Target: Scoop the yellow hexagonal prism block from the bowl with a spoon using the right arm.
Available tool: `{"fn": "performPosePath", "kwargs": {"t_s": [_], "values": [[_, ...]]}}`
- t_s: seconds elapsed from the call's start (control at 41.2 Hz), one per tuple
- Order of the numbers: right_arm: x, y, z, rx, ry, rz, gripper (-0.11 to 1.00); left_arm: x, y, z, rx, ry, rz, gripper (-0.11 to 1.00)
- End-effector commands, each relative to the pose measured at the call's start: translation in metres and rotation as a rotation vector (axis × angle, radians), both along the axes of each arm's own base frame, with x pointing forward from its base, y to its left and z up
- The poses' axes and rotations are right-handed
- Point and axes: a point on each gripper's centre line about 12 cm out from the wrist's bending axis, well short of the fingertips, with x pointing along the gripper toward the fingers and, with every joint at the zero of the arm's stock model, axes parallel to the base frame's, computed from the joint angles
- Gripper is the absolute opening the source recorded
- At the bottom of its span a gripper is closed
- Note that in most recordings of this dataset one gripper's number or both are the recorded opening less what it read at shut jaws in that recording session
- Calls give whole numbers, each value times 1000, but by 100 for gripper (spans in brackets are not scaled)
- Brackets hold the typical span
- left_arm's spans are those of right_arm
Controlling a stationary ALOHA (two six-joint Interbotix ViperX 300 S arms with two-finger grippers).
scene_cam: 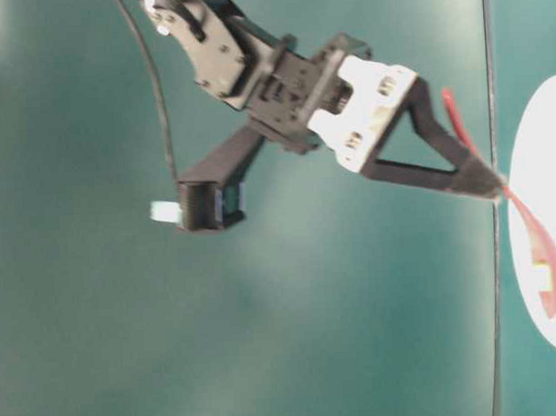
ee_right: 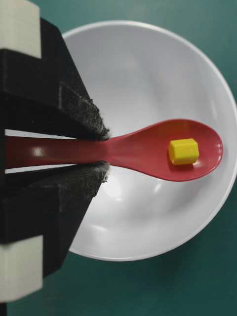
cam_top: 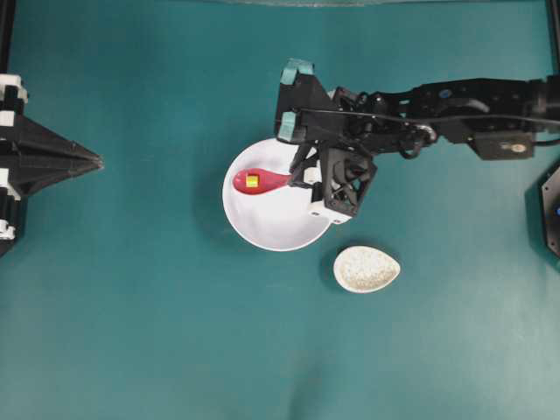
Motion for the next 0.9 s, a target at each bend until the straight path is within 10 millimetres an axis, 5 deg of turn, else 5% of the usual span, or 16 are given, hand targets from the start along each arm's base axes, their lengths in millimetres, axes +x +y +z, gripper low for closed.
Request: {"fn": "performPosePath", "kwargs": {"t_s": [0.0, 0.486, 0.874], "values": [[-3, 2, 33, -11, -73, 7, 24, 2, 0, 12, 5, -31, 1, 8], [-29, 5, 88, -41, -160, 30, 24, 3, 0, 13, 4, -34, 1, 8], [-40, 4, 107, -51, -195, 28, 24, 3, 0, 14, 1, -37, 1, 8]]}}
